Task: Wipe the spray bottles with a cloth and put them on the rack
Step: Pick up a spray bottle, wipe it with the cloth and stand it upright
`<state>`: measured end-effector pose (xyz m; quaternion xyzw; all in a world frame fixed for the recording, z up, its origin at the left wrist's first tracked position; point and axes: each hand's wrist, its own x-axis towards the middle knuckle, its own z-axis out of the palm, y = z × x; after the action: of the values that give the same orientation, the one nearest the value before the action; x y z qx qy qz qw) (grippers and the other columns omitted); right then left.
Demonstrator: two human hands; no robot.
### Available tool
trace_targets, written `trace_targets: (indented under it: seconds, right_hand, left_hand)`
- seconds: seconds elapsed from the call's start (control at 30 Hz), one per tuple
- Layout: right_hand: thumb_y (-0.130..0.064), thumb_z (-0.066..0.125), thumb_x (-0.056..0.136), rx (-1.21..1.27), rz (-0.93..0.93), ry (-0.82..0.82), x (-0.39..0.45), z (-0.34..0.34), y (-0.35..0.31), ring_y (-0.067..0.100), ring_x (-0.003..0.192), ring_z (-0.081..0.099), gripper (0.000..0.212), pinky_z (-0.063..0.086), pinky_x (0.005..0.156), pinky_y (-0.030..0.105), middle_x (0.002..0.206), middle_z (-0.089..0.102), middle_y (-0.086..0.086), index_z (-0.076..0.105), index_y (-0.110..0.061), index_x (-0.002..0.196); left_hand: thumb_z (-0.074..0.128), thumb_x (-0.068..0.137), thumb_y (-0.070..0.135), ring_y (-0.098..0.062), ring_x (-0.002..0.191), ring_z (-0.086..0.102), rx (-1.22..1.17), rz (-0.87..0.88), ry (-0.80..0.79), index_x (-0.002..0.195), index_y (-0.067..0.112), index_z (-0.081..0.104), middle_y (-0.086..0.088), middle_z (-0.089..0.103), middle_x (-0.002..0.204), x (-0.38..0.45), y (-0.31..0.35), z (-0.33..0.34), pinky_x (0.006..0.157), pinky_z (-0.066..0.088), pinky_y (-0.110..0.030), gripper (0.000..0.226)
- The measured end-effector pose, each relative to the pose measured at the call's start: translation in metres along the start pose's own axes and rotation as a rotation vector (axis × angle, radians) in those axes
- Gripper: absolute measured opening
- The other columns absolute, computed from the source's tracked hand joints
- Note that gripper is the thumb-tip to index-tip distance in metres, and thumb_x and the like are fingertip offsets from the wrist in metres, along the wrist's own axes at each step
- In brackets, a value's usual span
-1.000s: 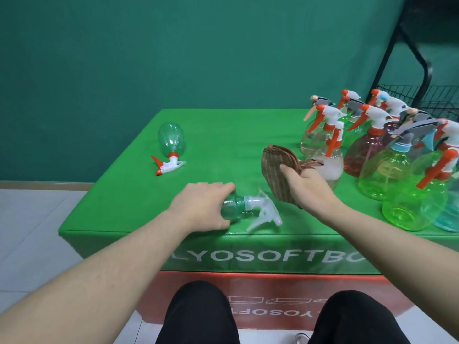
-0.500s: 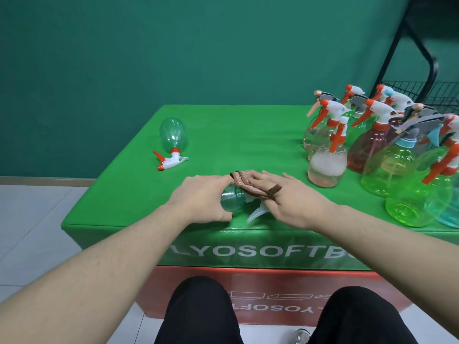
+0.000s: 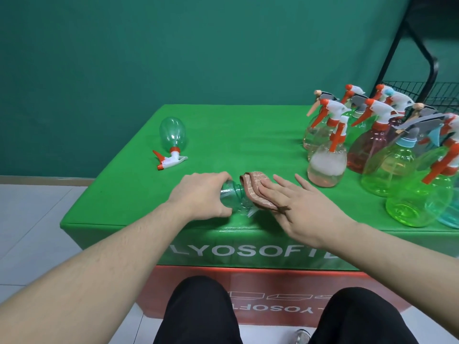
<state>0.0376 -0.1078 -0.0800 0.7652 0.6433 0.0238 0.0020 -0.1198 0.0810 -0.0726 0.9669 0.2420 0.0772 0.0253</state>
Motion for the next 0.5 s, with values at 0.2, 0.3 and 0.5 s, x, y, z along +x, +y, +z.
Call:
trace_targets:
  seconds: [0.2,0.3,0.5]
  right_hand:
    - [-0.037,0.028,0.106,0.062,0.087,-0.075,0.037,-0.006,-0.009,0.014,0.157,0.006,0.061,0.001,0.127,0.045,0.169,0.006,-0.012,0.008,-0.03,0.163]
    - [-0.035,0.028,0.106,0.131,0.114,-0.083,0.048,-0.006,-0.01,0.015,0.157,0.007,0.059,0.001,0.127,0.047,0.169,0.008,-0.011,0.011,-0.031,0.163]
    - [-0.038,0.024,0.105,0.097,0.103,-0.052,0.024,-0.001,-0.012,0.011,0.156,0.004,0.063,-0.001,0.127,0.043,0.17,0.002,-0.01,0.004,-0.028,0.163]
  left_hand:
    - [0.072,0.075,0.058,-0.017,0.09,0.065,0.053,-0.009,-0.019,0.132,0.033,0.053,0.012,0.069,0.105,0.002,0.003,0.003,0.08,0.055,-0.033,0.065]
    - [0.072,0.074,0.06,-0.017,0.089,0.066,0.069,-0.012,-0.035,0.128,0.033,0.054,0.013,0.069,0.101,0.004,0.003,0.005,0.078,0.056,-0.034,0.063]
    - [0.076,0.076,0.059,-0.015,0.085,0.058,0.031,-0.05,-0.038,0.14,0.034,0.05,0.013,0.063,0.095,0.009,0.001,0.002,0.072,0.042,-0.028,0.074]
